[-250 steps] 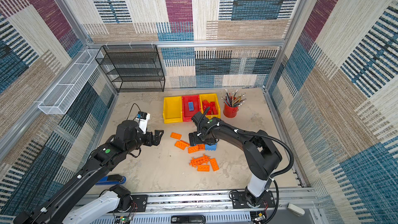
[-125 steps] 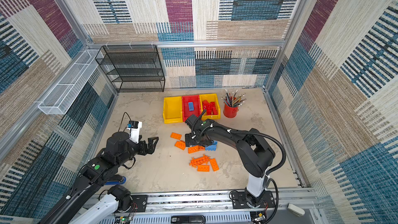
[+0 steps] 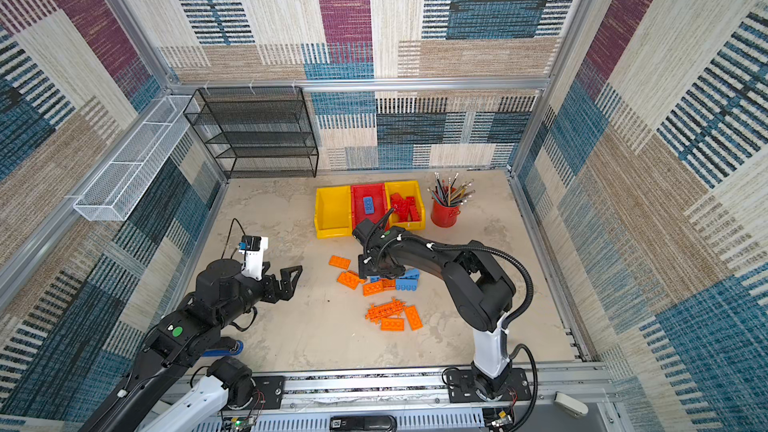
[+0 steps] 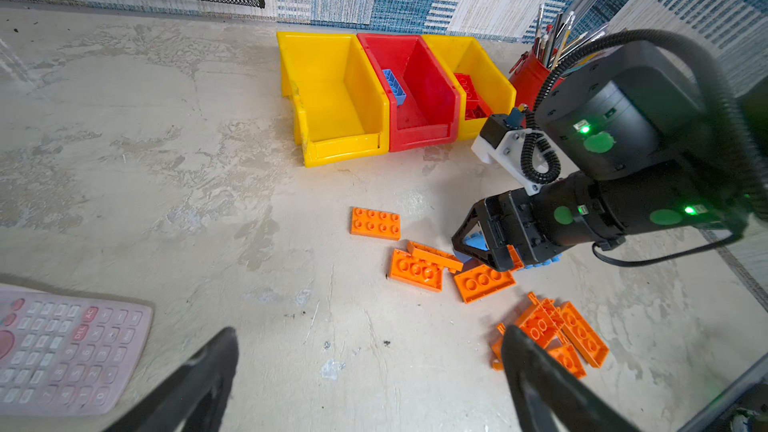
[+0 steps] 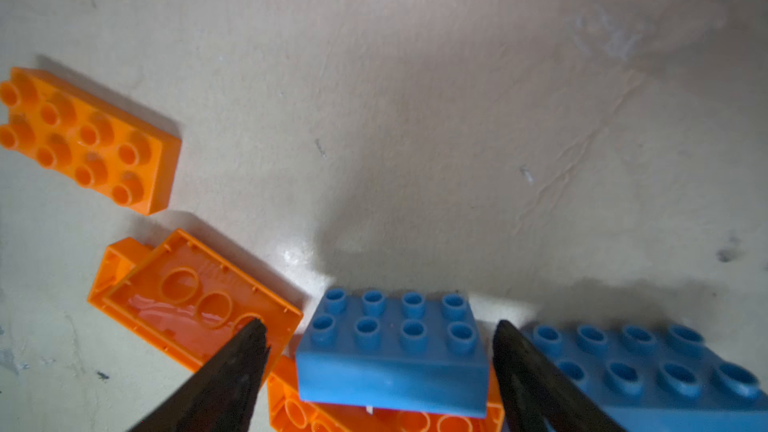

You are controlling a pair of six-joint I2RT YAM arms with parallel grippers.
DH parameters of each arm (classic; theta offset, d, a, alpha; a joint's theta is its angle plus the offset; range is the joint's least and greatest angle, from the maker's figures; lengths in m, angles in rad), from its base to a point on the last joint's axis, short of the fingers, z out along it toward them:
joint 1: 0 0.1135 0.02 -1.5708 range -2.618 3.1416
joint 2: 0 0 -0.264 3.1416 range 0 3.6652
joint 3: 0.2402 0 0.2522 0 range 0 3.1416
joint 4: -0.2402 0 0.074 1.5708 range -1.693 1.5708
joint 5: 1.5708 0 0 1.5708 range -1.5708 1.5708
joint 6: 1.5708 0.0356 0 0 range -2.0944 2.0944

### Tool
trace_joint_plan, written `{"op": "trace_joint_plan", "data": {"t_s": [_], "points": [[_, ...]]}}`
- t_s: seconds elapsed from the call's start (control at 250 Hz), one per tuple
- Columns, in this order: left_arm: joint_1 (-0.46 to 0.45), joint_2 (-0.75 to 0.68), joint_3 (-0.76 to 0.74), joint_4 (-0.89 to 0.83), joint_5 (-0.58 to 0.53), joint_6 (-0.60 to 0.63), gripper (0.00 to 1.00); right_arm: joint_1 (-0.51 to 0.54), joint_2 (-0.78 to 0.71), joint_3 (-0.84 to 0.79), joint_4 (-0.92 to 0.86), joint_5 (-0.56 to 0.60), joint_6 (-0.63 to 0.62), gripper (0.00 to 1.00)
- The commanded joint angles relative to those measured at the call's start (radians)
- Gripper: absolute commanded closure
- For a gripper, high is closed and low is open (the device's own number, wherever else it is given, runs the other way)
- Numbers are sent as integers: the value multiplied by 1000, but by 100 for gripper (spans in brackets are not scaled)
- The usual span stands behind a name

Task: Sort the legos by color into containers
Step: 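Withdraw the left gripper while the right gripper lowers onto a blue 2x4 brick, then grasp the blue 2x4 brick with the right gripper and lift toward the red bin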

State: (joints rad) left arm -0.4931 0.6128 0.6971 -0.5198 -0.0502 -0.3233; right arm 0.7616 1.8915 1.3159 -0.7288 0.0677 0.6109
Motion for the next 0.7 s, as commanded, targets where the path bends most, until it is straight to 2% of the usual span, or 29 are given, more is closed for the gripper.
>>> {"op": "trace_joint_plan", "data": {"t_s": [0.0, 0.144, 0.34, 0.7], "points": [[1, 2, 5, -2, -9, -11, 1, 0, 7, 0, 8, 23, -11, 23], [1, 9, 2, 4, -4, -14, 1, -1, 14, -1, 6, 27, -23, 37], [1, 20, 2, 9, -1, -15, 1, -1, 24, -15, 12, 14, -31, 37], [1, 61, 7, 28, 16, -8, 1, -2, 26, -31, 12, 6, -41, 30]]}}
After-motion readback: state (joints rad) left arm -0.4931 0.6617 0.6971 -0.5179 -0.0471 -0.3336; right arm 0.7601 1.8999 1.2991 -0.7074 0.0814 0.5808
